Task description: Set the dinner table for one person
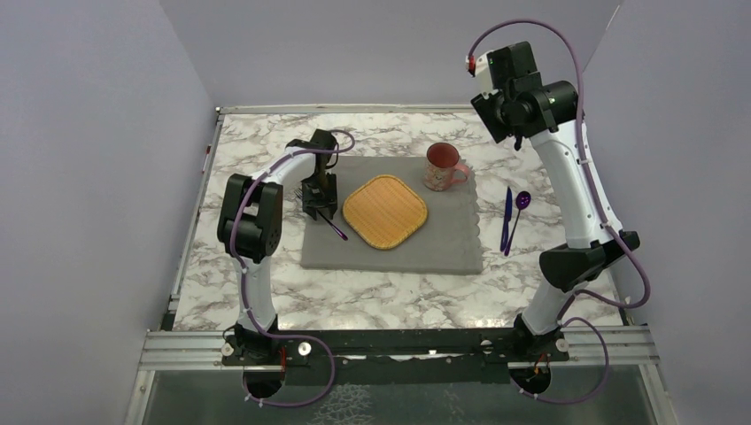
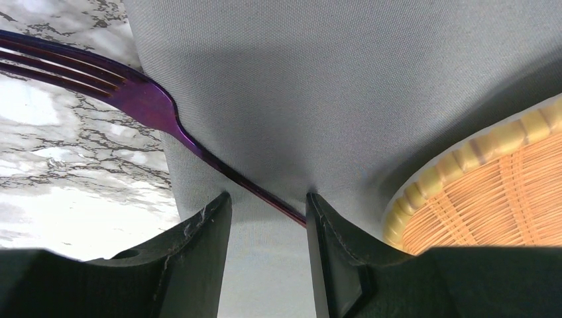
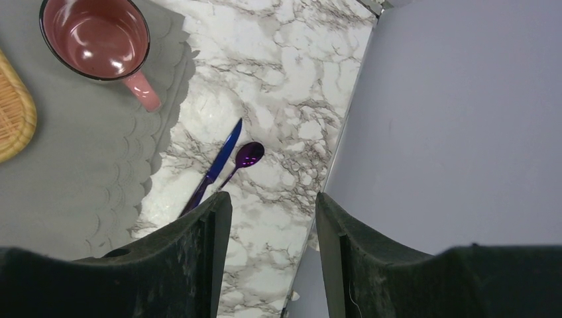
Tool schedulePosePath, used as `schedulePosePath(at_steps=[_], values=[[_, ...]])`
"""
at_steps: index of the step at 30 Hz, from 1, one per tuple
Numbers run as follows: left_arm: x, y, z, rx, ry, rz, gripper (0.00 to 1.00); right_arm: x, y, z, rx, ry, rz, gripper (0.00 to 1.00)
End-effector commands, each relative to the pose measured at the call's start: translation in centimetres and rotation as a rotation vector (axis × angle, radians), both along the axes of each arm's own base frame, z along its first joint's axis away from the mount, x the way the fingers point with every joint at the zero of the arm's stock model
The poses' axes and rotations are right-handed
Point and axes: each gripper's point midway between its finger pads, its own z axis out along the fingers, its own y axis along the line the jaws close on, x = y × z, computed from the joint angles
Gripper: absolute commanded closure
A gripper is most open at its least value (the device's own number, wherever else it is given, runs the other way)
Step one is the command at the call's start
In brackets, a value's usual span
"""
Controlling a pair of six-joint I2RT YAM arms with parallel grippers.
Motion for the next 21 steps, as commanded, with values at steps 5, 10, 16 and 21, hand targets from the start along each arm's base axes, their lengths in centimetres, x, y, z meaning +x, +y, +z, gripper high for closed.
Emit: schedulePosePath(at_steps=[5, 10, 16, 21], values=[[1.0, 0.4, -0.8, 0.041, -0.011, 0.015, 0.52, -1.1, -1.3, 1.6, -0.003, -0.046, -0.039, 0.47], [0.8, 0.5, -1.5, 0.046, 0.007, 0.015, 0.52, -1.3, -1.4, 1.5, -0.007, -0.043, -0.040, 0.49], [0.8, 0.6, -2.3, 0.061, 0.019, 0.015, 0.53, -1.2, -1.3, 1.5, -0.006, -0.046, -0.039, 0.49], [0.9, 0.6, -2.4, 0.073, 0.016, 0.011, 0.58, -1.0, -1.2, 1.3, -0.003, -0.042, -0.036, 0.49]])
